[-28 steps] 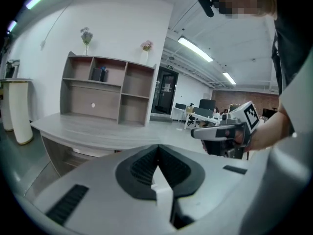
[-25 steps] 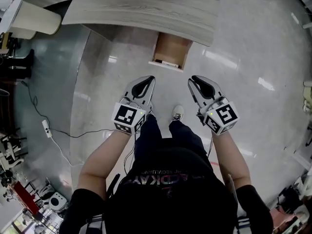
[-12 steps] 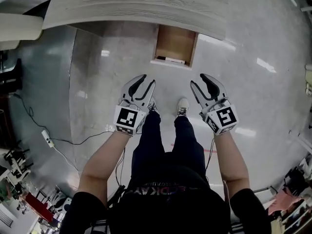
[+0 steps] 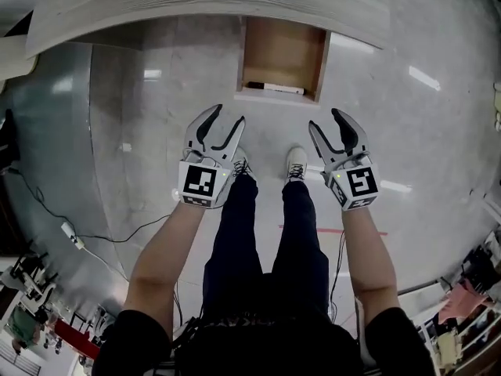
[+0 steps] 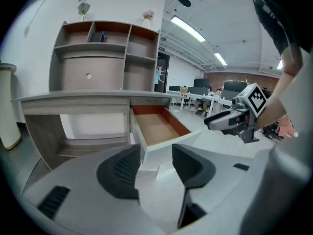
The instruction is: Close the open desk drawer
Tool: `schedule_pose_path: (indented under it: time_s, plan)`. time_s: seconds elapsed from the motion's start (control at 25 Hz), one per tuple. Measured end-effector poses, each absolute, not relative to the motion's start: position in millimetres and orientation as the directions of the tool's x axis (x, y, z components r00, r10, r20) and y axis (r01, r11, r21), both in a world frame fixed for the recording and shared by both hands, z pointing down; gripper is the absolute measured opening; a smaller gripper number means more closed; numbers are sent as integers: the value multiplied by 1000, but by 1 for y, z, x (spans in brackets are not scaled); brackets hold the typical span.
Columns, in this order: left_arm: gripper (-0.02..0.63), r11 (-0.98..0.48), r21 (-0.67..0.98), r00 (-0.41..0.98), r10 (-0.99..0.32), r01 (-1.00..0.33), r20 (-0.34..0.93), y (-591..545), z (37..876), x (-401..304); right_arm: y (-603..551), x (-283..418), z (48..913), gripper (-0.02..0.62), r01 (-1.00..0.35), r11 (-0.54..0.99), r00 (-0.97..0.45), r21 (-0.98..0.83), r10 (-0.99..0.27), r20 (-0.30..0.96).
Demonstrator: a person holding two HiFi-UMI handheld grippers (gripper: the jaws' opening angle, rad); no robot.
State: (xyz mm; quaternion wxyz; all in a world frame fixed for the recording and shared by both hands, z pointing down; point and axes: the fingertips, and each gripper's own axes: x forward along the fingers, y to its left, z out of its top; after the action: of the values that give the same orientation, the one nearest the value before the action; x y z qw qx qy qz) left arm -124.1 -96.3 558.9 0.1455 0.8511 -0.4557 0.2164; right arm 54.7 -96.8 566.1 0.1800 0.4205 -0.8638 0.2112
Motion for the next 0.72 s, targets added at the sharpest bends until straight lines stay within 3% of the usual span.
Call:
schedule_pose_path:
  time_s: [0.32, 0.72]
  plan:
    - [216, -550, 24, 488, -719, -835, 494, -119, 606, -127, -114, 50, 627, 258, -809, 554, -564, -195, -638, 524]
    - [215, -557, 22, 507, -738, -830, 445, -137, 617, -113, -128, 39, 642, 258, -800, 565, -581, -200, -648, 493]
